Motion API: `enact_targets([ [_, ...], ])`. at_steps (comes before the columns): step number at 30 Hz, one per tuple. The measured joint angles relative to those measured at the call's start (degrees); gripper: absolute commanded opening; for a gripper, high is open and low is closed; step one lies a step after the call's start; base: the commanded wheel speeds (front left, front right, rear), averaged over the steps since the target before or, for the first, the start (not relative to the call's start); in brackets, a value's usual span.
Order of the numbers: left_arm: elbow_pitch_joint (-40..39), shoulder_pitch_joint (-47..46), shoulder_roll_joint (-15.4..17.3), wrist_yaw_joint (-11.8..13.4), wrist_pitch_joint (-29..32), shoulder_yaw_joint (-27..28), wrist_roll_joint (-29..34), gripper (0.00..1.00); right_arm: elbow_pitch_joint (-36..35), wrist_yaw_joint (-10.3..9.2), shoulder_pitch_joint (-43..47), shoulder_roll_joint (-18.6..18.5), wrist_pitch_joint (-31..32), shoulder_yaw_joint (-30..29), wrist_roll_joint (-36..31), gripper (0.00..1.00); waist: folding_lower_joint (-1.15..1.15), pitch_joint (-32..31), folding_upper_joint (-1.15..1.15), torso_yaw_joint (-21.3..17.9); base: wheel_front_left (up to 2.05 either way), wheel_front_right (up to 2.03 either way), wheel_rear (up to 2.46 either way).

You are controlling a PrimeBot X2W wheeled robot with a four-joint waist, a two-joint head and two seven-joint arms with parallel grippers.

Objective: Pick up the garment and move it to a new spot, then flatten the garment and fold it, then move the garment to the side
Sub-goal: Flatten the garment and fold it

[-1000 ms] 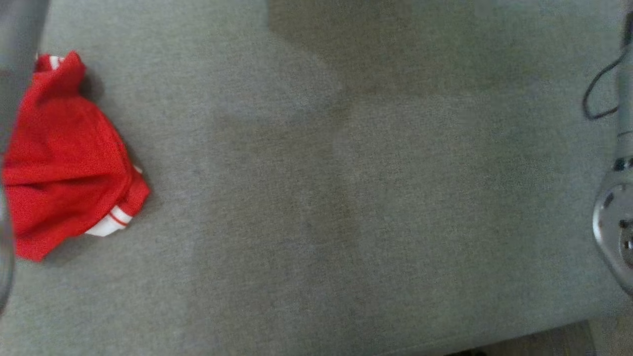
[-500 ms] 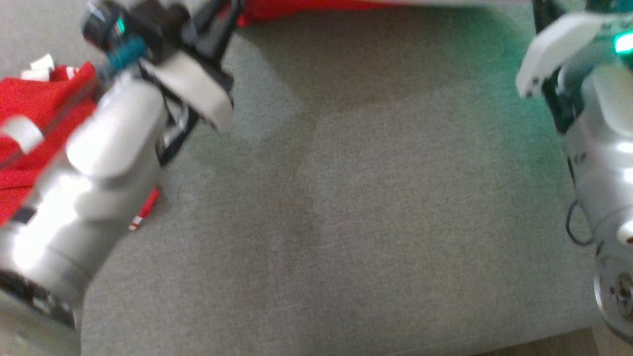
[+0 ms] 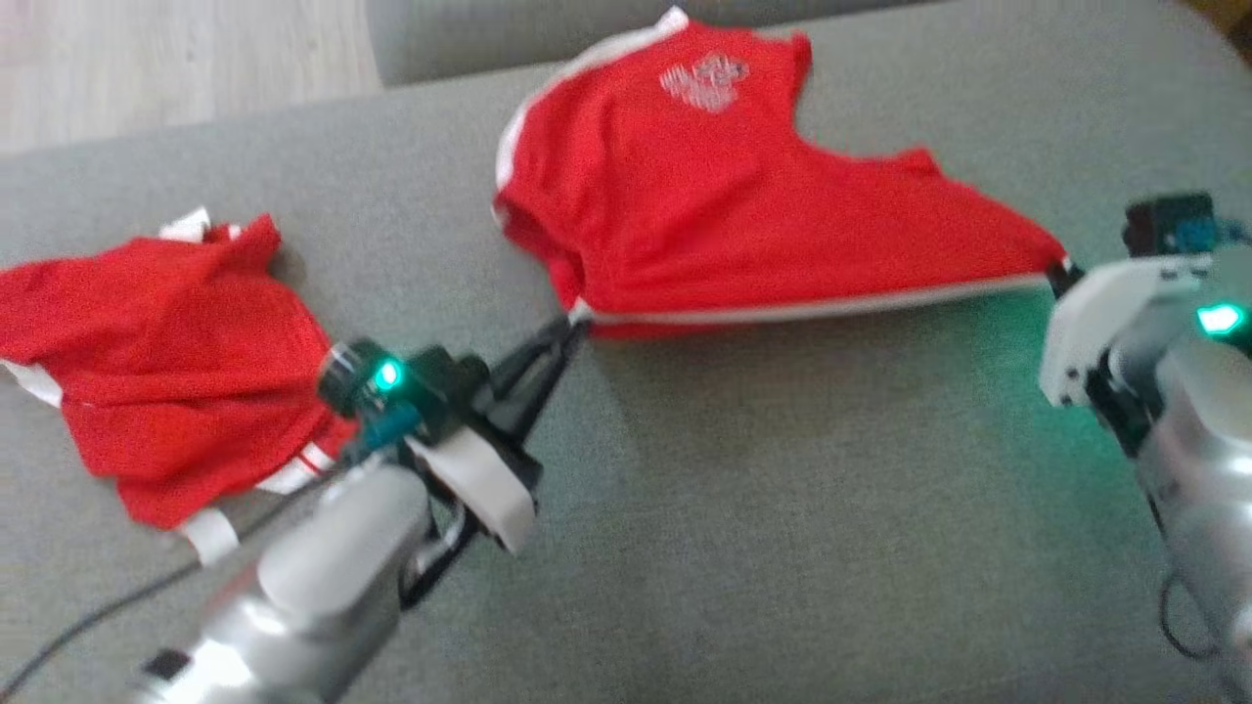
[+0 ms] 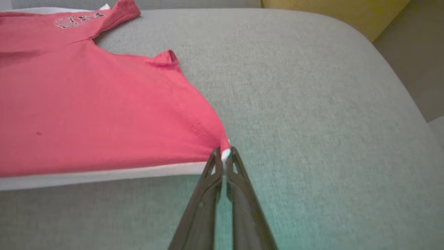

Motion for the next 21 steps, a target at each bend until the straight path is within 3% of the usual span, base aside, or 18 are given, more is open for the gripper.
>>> enact_targets([
  [10,-7.7,13.9,-1.1,4.9,0.0,0.3,0.0,0.0,-14.0,0.01,14.1,-8.1,5.4,6.1,11.6,0.0,0.0,-7.6,0.0,-0.2,0.0,0.0,0.0],
  [15,-10.8,15.8,-1.7,6.1,0.0,0.5,0.0,0.0,-23.2,0.01,19.0,-11.8,6.0,3.7,15.1,0.0,0.01,-7.6,0.0,0.6,0.0,0.0,0.0],
  [21,-11.5,12.6,-1.5,7.6,0.1,2.9,0.1,0.0,-31.4,0.01,18.6,-11.6,6.7,-1.7,12.6,0.0,0.02,-4.5,0.0,1.7,0.0,0.0,0.0],
])
